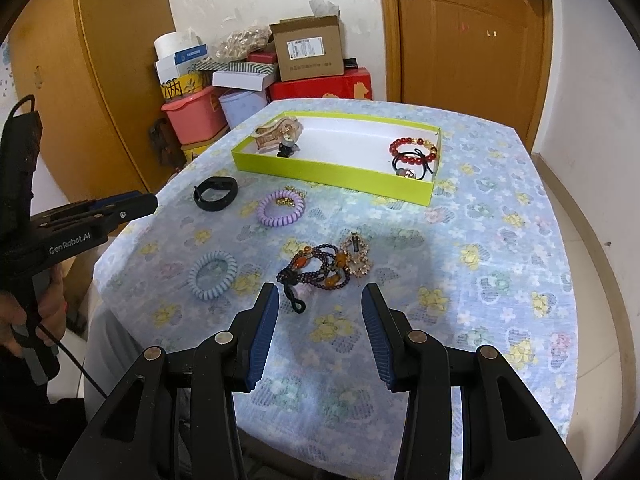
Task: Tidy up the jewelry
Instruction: 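Lower the left tool onto the black watch band and grasp it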
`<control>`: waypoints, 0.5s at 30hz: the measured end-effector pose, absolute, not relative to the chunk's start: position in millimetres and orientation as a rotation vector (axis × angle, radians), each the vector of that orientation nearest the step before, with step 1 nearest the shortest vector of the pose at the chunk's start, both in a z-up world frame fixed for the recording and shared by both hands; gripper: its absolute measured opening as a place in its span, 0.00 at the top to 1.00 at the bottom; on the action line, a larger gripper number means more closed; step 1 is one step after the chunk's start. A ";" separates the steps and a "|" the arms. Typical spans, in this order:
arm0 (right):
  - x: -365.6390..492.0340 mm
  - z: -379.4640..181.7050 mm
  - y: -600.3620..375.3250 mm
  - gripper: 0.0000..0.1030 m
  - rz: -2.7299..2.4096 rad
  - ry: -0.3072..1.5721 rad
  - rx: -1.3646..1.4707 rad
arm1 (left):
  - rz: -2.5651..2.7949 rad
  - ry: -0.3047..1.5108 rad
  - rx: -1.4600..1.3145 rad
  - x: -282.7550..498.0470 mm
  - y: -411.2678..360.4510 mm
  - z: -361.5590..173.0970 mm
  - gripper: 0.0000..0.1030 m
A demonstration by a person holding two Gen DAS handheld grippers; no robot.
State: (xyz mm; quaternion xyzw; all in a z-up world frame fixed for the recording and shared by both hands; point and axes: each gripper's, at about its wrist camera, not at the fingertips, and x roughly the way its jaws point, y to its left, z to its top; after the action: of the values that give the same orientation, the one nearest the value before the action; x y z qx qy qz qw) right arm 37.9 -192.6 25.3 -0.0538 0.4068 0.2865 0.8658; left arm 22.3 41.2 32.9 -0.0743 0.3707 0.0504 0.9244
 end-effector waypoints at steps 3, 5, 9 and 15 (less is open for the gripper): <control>42.4 20.9 -190.2 0.57 0.604 0.864 -0.112 | 0.107 0.774 -0.170 27.8 49.2 26.3 0.67; 46.2 17.6 -188.2 0.57 0.607 0.873 -0.111 | 0.102 0.781 -0.192 32.7 54.6 21.7 0.62; 52.6 11.8 -186.4 0.57 0.610 0.889 -0.109 | 0.097 0.800 -0.227 45.3 62.9 11.7 0.59; 62.3 4.4 -186.9 0.57 0.604 0.909 -0.106 | 0.117 0.839 -0.281 66.0 75.9 -4.8 0.59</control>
State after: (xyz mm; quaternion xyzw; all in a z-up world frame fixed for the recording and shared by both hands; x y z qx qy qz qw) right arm 62.3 -186.9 4.4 -0.0505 0.4321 0.2869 0.8535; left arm 66.0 75.9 -4.8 -0.1361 0.4055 0.0566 0.9021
